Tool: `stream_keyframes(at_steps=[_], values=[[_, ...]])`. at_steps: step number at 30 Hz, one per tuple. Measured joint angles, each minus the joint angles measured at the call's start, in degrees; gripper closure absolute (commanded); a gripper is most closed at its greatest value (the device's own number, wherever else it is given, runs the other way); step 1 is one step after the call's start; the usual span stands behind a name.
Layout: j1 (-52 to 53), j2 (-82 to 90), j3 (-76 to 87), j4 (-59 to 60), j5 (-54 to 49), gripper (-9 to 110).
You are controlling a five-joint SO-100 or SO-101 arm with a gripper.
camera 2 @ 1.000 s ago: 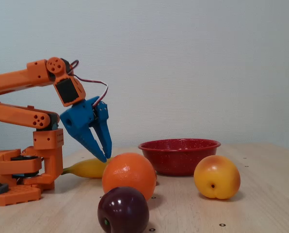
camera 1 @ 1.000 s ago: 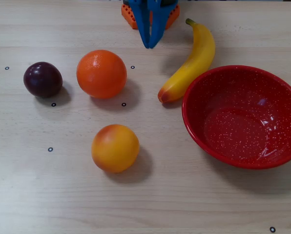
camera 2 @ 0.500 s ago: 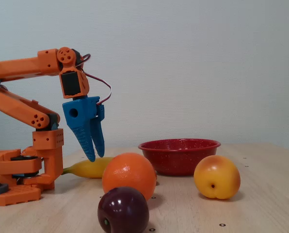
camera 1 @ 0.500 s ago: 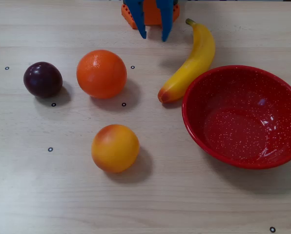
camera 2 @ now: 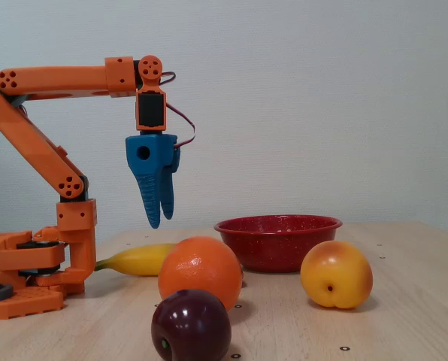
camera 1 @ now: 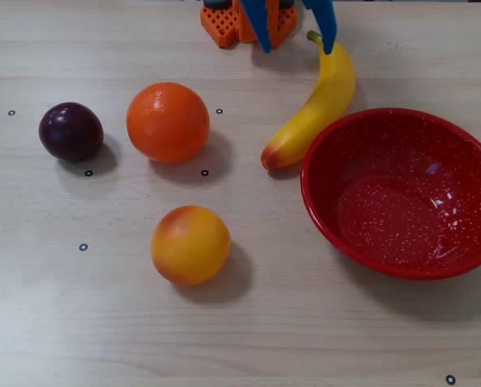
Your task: Put banana in the red bowl.
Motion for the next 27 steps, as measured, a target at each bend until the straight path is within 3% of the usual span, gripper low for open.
stream_keyframes(at_steps=[15, 27], values=[[-2.72, -20.92, -12.13, 0.97, 2.55, 72], [-6.94, -25.93, -12.74, 1.14, 0.0, 71]])
